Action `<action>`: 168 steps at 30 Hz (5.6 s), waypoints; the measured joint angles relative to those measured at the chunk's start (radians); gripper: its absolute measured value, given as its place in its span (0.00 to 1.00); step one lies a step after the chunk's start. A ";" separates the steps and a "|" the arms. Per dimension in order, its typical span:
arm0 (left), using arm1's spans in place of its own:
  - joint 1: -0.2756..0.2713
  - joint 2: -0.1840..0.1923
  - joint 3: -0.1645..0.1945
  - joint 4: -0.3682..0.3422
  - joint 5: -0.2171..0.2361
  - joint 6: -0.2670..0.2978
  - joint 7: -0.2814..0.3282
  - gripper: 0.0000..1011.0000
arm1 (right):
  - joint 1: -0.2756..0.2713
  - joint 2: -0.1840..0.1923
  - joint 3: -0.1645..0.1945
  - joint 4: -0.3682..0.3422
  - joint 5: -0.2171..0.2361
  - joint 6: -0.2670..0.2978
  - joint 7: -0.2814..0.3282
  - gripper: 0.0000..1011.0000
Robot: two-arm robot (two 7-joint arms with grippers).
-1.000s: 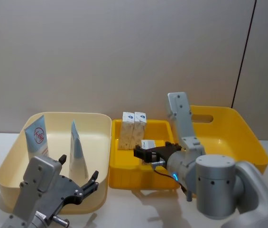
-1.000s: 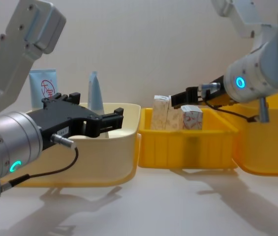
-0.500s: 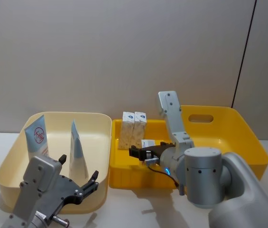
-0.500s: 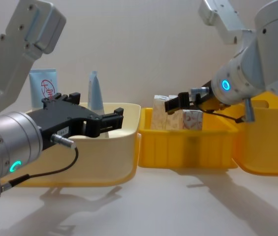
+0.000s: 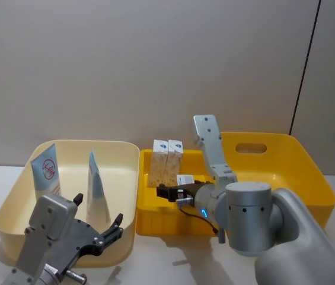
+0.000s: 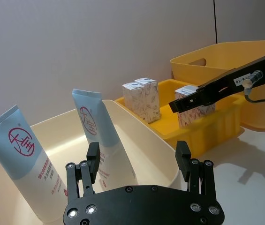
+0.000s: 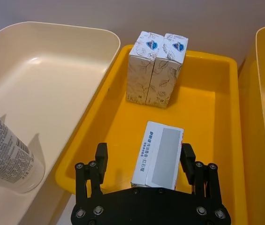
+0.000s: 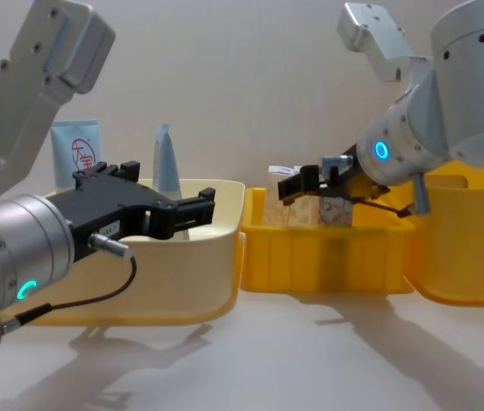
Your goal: Bimanual collaborative sorting of washing and personal care products
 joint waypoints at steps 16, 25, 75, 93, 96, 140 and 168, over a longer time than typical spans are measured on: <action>0.000 0.000 0.000 0.000 0.000 0.000 0.000 0.99 | 0.007 -0.009 0.006 0.016 0.005 0.004 0.005 0.54; 0.000 0.000 0.000 0.000 0.000 0.000 0.000 0.99 | 0.008 -0.010 0.008 0.019 0.006 0.005 0.006 0.42; 0.000 0.000 0.000 0.000 0.000 0.000 0.000 0.99 | -0.035 0.028 0.040 -0.172 -0.024 -0.229 0.044 0.42; 0.000 0.000 0.000 0.000 0.000 0.000 0.000 0.99 | -0.076 0.109 0.115 -0.309 -0.079 -0.307 0.011 0.42; 0.000 0.000 0.000 0.000 0.000 0.000 0.000 0.99 | -0.090 0.128 0.134 -0.324 -0.085 -0.295 0.008 0.42; 0.000 0.000 0.000 0.000 0.000 0.000 0.000 0.99 | -0.068 0.121 0.187 -0.210 -0.117 -0.248 -0.012 0.42; 0.000 0.000 0.000 0.000 0.000 0.000 0.000 0.99 | -0.070 0.119 0.193 -0.212 -0.122 -0.243 -0.021 0.63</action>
